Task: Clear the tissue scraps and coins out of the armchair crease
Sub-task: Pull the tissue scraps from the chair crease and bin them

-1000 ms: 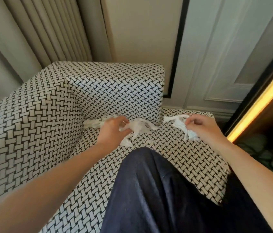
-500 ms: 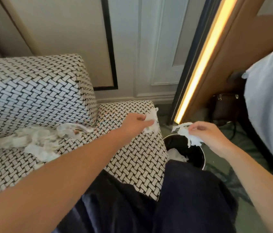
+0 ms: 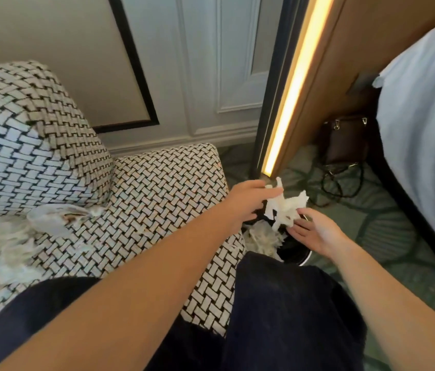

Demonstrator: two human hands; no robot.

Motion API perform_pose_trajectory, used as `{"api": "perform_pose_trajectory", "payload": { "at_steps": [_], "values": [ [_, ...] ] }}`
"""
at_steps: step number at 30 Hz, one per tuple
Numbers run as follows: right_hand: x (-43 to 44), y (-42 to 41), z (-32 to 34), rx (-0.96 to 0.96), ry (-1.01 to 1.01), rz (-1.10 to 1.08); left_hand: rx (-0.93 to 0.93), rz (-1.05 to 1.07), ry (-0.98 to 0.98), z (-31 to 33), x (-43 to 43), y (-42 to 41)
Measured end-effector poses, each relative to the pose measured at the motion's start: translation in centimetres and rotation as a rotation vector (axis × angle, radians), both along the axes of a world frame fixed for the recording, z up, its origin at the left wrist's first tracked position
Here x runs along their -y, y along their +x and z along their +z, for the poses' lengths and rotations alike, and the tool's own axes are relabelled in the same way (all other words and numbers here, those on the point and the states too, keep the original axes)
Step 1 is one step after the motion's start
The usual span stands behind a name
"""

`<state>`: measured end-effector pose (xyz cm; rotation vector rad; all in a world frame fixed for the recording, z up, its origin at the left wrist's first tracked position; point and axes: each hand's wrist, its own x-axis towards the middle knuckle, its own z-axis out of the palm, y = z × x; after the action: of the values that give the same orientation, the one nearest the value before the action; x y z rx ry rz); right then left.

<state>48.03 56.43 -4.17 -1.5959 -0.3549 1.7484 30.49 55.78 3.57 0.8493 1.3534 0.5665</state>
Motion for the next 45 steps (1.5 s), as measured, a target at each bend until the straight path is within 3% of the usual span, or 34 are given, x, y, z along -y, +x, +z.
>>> {"api": "perform_pose_trajectory", "payload": {
  "at_steps": [12,21,31,45],
  "values": [
    [-0.5,-0.7,2.9,0.03,0.103,0.099,-0.027,-0.016,0.059,1.3,1.1,-1.6],
    [0.7,-6.2,9.9,0.215,0.282,0.299,-0.025,0.104,0.13,4.7,4.2,-7.4],
    [4.3,-16.9,15.5,0.261,0.462,0.562,-0.043,0.252,0.268,8.5,10.2,-16.6],
    [11.2,-34.9,15.4,0.165,0.539,0.95,-0.077,0.63,0.299,7.4,20.6,-33.6]
  ]
}}
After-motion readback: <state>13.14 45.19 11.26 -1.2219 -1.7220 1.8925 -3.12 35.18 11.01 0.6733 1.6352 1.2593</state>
